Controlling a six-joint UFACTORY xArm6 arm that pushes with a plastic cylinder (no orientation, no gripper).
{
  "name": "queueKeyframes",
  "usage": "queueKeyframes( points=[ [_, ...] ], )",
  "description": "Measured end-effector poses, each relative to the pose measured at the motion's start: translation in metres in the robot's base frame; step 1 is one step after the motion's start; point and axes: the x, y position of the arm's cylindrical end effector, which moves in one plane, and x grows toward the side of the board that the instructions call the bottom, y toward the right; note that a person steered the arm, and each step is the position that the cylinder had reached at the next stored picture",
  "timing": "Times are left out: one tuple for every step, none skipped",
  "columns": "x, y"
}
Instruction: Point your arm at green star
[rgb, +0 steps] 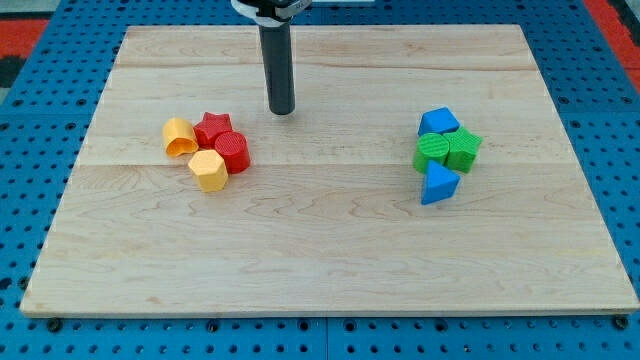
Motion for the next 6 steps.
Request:
queueKeyframes(
  points=[
    [0.000,0.000],
    [0.000,0.002],
    [-0.001,0.015],
    [-0.026,0.102],
    [-0.034,0.207],
    [0.055,0.277]
  ],
)
